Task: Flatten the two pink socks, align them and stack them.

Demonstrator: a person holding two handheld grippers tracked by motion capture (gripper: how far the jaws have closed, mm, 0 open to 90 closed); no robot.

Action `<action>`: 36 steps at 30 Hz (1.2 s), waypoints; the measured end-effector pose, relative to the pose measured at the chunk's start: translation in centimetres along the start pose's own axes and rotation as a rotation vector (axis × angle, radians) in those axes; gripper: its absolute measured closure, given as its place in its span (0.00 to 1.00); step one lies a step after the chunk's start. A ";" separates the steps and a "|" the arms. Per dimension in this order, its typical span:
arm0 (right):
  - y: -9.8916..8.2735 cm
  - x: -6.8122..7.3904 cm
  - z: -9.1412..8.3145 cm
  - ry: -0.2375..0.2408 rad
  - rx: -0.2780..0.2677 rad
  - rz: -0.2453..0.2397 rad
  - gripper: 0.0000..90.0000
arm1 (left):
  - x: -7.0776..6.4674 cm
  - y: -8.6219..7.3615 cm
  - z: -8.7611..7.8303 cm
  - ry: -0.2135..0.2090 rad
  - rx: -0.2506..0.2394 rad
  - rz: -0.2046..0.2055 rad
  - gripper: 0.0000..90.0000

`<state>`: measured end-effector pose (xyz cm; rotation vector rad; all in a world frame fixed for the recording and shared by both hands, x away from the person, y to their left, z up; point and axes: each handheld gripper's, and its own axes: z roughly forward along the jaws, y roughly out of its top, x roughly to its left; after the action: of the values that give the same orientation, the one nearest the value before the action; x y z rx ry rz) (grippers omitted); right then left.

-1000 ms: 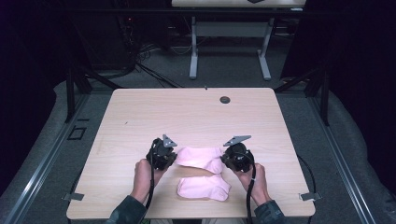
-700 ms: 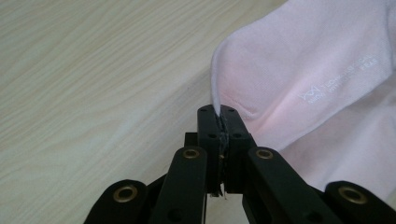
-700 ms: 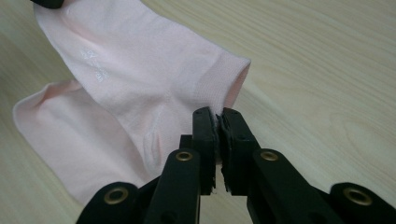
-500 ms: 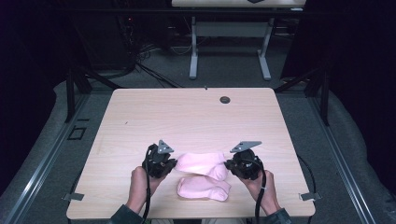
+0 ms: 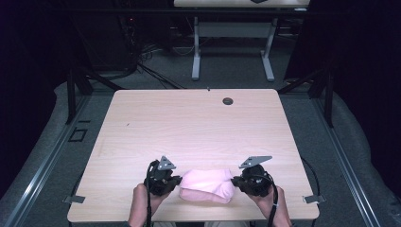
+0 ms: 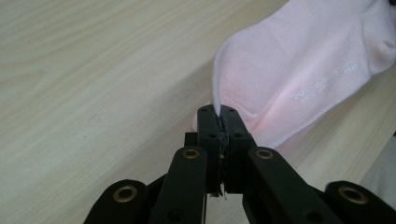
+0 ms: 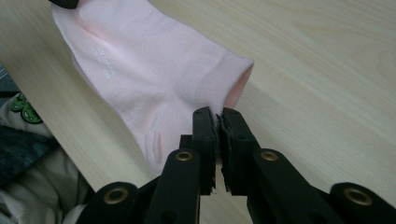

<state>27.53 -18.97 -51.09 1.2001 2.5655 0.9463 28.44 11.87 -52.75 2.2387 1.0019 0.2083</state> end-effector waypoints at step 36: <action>-3.4 -2.3 -1.8 -0.098 -0.161 0.087 0.05 | 3.6 -4.8 -4.4 0.274 -0.068 -0.080 0.09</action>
<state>26.20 -23.20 -52.01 1.2867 2.3307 1.0612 26.30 19.01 -52.90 2.1415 1.2064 0.5162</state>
